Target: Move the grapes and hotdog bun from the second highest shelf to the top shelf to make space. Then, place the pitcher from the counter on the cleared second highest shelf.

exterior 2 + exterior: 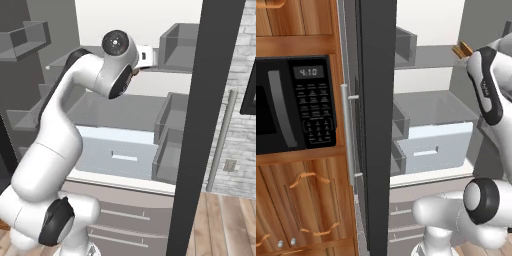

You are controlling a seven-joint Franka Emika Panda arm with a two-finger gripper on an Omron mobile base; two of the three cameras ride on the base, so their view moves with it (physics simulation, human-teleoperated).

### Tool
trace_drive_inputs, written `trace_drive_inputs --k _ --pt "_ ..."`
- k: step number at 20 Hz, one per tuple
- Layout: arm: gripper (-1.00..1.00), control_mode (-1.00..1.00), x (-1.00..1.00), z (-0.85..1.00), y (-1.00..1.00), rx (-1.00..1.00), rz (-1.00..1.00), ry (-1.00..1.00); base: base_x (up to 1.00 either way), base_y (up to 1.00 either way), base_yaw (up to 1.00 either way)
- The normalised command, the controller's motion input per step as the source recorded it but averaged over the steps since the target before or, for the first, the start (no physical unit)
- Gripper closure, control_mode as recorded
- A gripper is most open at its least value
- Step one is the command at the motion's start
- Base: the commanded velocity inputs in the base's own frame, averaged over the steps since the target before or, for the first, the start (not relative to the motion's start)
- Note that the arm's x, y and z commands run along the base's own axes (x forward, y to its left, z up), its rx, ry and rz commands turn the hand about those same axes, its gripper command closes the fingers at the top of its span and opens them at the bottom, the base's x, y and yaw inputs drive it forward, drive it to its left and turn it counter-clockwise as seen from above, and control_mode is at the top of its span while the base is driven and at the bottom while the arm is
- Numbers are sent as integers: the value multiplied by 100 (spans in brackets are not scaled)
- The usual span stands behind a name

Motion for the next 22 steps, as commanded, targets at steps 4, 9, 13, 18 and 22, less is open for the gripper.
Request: trace_drive_inputs --k 4,9,13,18,22 --pt "100 -100 75 0 8 0 -6 1 0 0 0" --pt "100 -100 78 0 2 0 -1 6 0 0 0" --pt "100 -100 81 -9 0 0 0 13 0 0 0" --pt "100 -100 78 -9 0 0 0 13 0 0 0" --pt "100 -100 79 -2 0 0 0 5 0 0 0"
